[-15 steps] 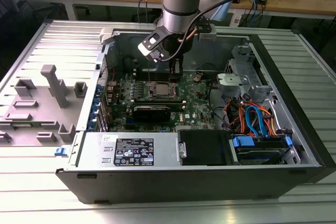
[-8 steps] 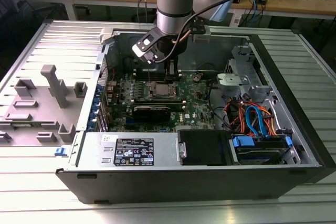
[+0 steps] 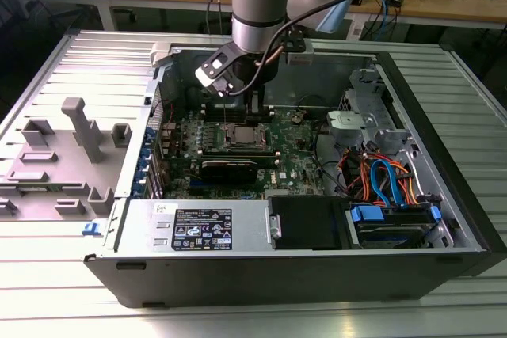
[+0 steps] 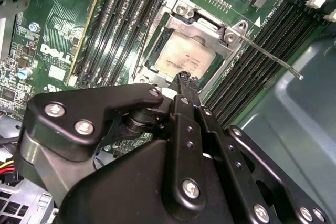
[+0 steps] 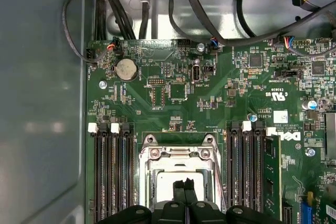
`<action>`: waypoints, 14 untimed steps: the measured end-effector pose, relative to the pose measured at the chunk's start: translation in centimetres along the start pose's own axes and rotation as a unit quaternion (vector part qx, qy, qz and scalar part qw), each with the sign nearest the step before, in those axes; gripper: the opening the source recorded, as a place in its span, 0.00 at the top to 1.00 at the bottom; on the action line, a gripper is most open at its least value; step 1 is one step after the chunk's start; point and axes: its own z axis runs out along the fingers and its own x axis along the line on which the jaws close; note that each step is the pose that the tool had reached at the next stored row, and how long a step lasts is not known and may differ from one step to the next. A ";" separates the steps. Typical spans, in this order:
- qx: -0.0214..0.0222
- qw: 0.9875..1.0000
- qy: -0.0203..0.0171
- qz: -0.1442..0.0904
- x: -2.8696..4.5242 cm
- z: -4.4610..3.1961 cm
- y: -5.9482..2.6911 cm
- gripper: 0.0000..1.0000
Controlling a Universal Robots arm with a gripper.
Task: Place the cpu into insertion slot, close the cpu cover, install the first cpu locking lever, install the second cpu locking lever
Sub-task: 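Close the cpu cover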
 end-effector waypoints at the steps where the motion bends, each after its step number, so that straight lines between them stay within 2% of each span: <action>1: 0.000 1.000 0.000 0.000 0.00 0.02 -0.09 0.89; 6: 0.000 1.000 0.001 -0.004 -0.01 0.23 -1.13 0.89; 10: 0.000 1.000 0.001 -0.017 -0.03 0.76 -2.04 0.89; 14: 0.000 1.000 0.001 -0.017 -0.03 1.08 -2.82 0.89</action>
